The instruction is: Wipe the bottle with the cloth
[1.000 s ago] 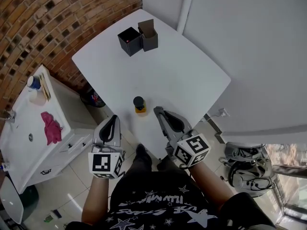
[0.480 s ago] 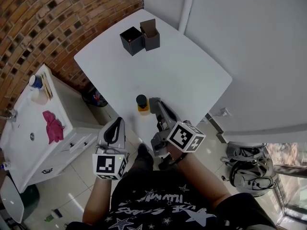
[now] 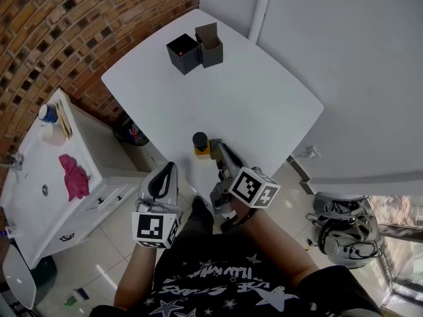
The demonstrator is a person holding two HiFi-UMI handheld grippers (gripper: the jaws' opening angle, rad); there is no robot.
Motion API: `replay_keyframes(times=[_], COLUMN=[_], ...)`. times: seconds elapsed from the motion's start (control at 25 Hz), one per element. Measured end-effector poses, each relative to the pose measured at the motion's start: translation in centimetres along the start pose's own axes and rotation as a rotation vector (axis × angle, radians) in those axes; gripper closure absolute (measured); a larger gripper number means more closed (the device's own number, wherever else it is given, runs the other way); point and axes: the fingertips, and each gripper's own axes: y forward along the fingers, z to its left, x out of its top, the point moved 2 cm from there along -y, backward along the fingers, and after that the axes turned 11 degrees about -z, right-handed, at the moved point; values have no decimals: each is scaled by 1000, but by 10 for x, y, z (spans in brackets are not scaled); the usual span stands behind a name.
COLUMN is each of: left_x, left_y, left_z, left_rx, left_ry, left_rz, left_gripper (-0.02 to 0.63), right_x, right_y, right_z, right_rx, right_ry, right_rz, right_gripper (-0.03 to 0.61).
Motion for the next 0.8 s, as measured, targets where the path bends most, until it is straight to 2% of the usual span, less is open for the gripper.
replay_keyframes(times=[0.2,0.48,0.8], left_x=[-3,-10,-18], left_y=[5,10,17], left_z=[7,13,24], left_rx=[14,10,46], left_ry=[-11,-23,-48], left_rz=[16,35,58], left_gripper=[609,609,609], right_x=[-12,-25,-35], right_y=[6,15,22], right_z=[-11,-27,-36], right_rx=[-8,-42,-64], right_ry=[-84,-107,-150], right_rz=[42,93,147], right_gripper=[538,537,537])
